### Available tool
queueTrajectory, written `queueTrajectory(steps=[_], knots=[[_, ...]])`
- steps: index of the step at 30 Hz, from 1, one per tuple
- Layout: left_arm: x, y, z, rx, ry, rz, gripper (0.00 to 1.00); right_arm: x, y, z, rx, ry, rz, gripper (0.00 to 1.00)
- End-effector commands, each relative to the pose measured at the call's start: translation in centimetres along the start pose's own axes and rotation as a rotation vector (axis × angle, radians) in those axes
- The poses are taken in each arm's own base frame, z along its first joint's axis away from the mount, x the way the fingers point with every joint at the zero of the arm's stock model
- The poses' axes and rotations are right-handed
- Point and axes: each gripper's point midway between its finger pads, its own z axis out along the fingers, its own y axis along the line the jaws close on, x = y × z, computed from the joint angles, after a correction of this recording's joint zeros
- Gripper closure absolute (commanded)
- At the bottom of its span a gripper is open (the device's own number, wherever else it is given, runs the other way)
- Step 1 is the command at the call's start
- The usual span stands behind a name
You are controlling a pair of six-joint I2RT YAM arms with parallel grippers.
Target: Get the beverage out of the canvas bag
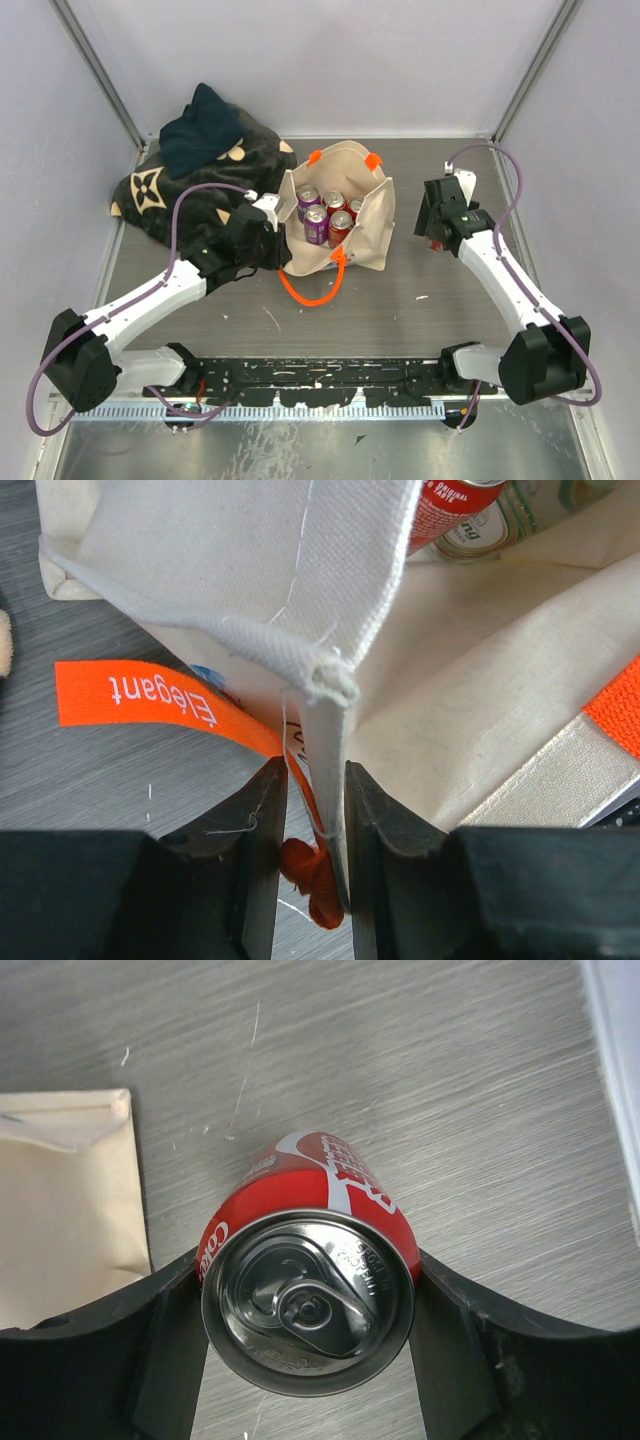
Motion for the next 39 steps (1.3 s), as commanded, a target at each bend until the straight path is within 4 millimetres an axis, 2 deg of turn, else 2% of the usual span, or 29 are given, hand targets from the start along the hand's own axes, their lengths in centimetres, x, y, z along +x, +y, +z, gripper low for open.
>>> queueTrajectory(steps=[1,9,20,23,24,26,27,29,33,35,39], knots=[[0.7,0.5,-0.5,-0.014,0.008,0.016,0.63,-3.9,3.0,0.4,-0.117,-0.128,0.123,0.99],[1.0,0.5,-0.3,-0.014,0.015,0.016,0.61,-1.0,4.2,3.6,-0.126,-0.042,0.116,0.99],[1.3,0.7,-0.2,-0.016,0.024,0.015,0.58,3.5,4.6,5.4,-0.120,0.085,0.120,0.98],[1.5,0.7,-0.1,-0.018,0.029,0.015,0.56,4.4,4.4,5.8,-0.108,0.115,0.105,0.82],[1.6,0.7,-0.1,-0.017,0.030,0.014,0.56,4.6,4.3,5.9,-0.103,0.120,0.101,0.73],[1.7,0.8,-0.1,-0.020,0.033,0.015,0.56,4.8,4.2,6.0,-0.097,0.124,0.095,0.47],[1.7,0.8,-0.2,-0.020,0.033,0.015,0.55,4.9,4.1,5.9,-0.095,0.124,0.093,0.42],[1.8,0.9,-0.2,-0.025,0.037,0.014,0.54,4.7,3.9,5.7,-0.085,0.115,0.095,0.33],[1.8,1.0,-0.3,-0.029,0.034,0.016,0.43,2.9,3.5,4.1,-0.069,0.050,0.092,0.30],[1.5,0.9,-0.4,-0.026,0.026,0.018,0.41,1.1,3.7,2.4,-0.063,-0.014,0.069,0.29],[0.7,0.6,-0.4,-0.015,0.000,0.017,0.39,-3.4,4.5,-2.2,-0.049,-0.156,0.040,0.19]])
